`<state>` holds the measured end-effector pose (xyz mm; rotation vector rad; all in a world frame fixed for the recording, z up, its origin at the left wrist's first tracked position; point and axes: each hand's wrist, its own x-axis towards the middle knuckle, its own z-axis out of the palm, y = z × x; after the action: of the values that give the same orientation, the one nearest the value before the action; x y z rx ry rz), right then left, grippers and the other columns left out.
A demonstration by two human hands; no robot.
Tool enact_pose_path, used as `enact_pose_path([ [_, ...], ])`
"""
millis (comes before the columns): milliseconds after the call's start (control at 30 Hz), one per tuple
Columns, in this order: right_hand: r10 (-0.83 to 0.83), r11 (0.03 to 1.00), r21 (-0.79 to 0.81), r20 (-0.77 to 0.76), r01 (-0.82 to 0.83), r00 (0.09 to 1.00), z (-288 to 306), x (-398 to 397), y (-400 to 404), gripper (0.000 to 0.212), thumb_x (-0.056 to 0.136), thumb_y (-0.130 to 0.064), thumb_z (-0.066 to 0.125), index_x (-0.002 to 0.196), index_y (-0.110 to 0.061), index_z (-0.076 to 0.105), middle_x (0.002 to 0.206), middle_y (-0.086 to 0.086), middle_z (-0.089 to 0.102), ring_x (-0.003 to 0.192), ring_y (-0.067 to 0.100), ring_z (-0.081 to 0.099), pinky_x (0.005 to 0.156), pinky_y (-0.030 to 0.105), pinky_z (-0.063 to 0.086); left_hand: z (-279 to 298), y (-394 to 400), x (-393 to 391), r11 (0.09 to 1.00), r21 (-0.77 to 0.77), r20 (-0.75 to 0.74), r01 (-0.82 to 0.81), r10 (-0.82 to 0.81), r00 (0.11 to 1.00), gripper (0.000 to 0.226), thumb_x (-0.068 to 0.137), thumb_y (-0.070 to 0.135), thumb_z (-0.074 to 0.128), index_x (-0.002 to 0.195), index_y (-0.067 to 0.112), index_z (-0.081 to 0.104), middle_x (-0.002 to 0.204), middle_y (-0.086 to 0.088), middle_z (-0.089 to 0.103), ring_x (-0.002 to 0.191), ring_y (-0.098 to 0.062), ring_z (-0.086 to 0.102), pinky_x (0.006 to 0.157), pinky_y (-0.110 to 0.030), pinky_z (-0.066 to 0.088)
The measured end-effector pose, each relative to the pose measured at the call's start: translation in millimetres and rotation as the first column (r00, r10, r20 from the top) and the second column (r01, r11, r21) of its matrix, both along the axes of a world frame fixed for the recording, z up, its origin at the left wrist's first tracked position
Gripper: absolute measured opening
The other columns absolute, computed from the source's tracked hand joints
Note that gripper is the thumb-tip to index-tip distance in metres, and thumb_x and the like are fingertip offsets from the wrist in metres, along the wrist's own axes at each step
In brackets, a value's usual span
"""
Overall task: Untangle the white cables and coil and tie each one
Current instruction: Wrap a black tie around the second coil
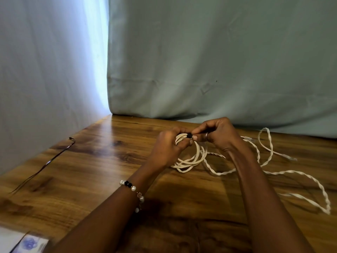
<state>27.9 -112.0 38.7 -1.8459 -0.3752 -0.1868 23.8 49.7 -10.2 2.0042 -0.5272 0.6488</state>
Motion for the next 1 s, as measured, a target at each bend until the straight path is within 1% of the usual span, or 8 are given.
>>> enact_pose_path([
  [133, 0.040, 0.991, 0.128, -0.042, -0.034, 0.998, 0.1, -1.4, -3.7, 0.019, 0.063, 0.011, 0.078, 0.075, 0.000, 0.070, 0.067, 0.004, 0.072, 0.064, 0.015, 0.071, 0.059, 0.020, 0.054, 1.3, -0.5, -1.0, 1.000, -0.022, 0.001, 0.011, -0.011, 1.000, 0.029, 0.085, 0.017, 0.071, 0.114, 0.014, 0.065, 0.105, 0.002, 0.070, 0.097, -0.006, 0.064, 0.083, -0.021, 0.052],
  [333, -0.015, 0.983, 0.184, -0.034, 0.021, 0.999, -2.9, 1.2, 1.3, 0.022, 0.069, 0.016, 0.073, 0.081, -0.001, 0.067, 0.069, 0.005, 0.072, 0.064, 0.017, 0.071, 0.057, 0.021, 0.054, 0.9, 0.0, 0.4, 1.000, -0.024, -0.005, -0.011, 0.010, 1.000, 0.028, 0.085, 0.018, 0.071, 0.113, 0.013, 0.066, 0.104, 0.001, 0.071, 0.094, -0.005, 0.065, 0.081, -0.020, 0.052],
  [400, -0.040, 0.986, 0.161, -0.019, 0.043, 0.999, -3.7, 1.7, 1.3, 0.023, 0.065, 0.007, 0.079, 0.083, -0.004, 0.070, 0.074, 0.005, 0.073, 0.066, 0.014, 0.071, 0.059, 0.021, 0.054, 0.3, -0.5, 0.4, 0.999, -0.052, -0.012, -0.003, 0.003, 1.000, 0.026, 0.085, 0.017, 0.071, 0.110, 0.014, 0.067, 0.100, 0.002, 0.071, 0.092, -0.006, 0.066, 0.080, -0.024, 0.053],
  [500, -0.050, 0.994, 0.101, 0.003, 0.050, 0.999, -3.7, 3.6, 0.8, 0.012, 0.068, -0.005, 0.080, 0.076, -0.011, 0.074, 0.074, 0.003, 0.074, 0.068, 0.013, 0.071, 0.062, 0.024, 0.054, -0.1, -0.6, 2.0, 0.999, -0.053, -0.008, -0.003, 0.003, 1.000, 0.025, 0.084, 0.019, 0.072, 0.108, 0.014, 0.068, 0.097, 0.001, 0.072, 0.089, -0.009, 0.067, 0.080, -0.030, 0.054],
  [633, -0.025, 1.000, -0.004, 0.050, 0.026, 0.998, -1.4, 2.7, 0.1, 0.016, 0.075, -0.003, 0.075, 0.076, -0.019, 0.074, 0.074, -0.002, 0.075, 0.071, 0.009, 0.071, 0.066, 0.021, 0.055, 0.1, 2.5, 3.2, 0.993, -0.115, -0.036, 0.001, -0.005, 0.999, 0.026, 0.084, 0.018, 0.073, 0.109, 0.013, 0.068, 0.094, 0.001, 0.073, 0.085, -0.009, 0.068, 0.077, -0.034, 0.056],
  [733, -0.028, 0.999, 0.017, 0.040, 0.027, 0.999, -1.1, 1.0, 1.0, 0.013, 0.074, -0.004, 0.077, 0.077, -0.016, 0.074, 0.073, -0.001, 0.075, 0.069, 0.011, 0.071, 0.063, 0.022, 0.055, 0.3, 2.3, 1.9, 0.992, -0.122, -0.047, 0.016, -0.021, 0.999, 0.026, 0.084, 0.018, 0.072, 0.109, 0.014, 0.066, 0.095, 0.001, 0.072, 0.084, -0.008, 0.067, 0.075, -0.031, 0.055],
  [867, -0.038, 0.992, 0.124, 0.013, 0.037, 0.999, -1.2, 0.4, 3.2, 0.015, 0.068, -0.003, 0.081, 0.077, -0.011, 0.073, 0.072, 0.004, 0.074, 0.065, 0.016, 0.071, 0.060, 0.023, 0.056, 1.5, 0.6, -1.6, 0.986, -0.156, -0.040, 0.063, -0.070, 0.997, 0.028, 0.087, 0.015, 0.068, 0.109, 0.018, 0.052, 0.084, 0.008, 0.071, 0.071, 0.004, 0.063, 0.063, -0.014, 0.047],
  [1000, -0.033, 0.986, 0.161, -0.015, 0.035, 0.999, -3.0, 2.2, 5.8, 0.018, 0.063, -0.005, 0.083, 0.077, -0.010, 0.073, 0.076, 0.009, 0.075, 0.071, 0.024, 0.073, 0.067, 0.032, 0.059, 2.1, 1.9, -2.0, 0.988, -0.135, -0.018, 0.081, -0.084, 0.996, 0.031, 0.089, 0.015, 0.065, 0.113, 0.019, 0.046, 0.085, 0.005, 0.071, 0.071, 0.005, 0.063, 0.061, -0.011, 0.043],
])
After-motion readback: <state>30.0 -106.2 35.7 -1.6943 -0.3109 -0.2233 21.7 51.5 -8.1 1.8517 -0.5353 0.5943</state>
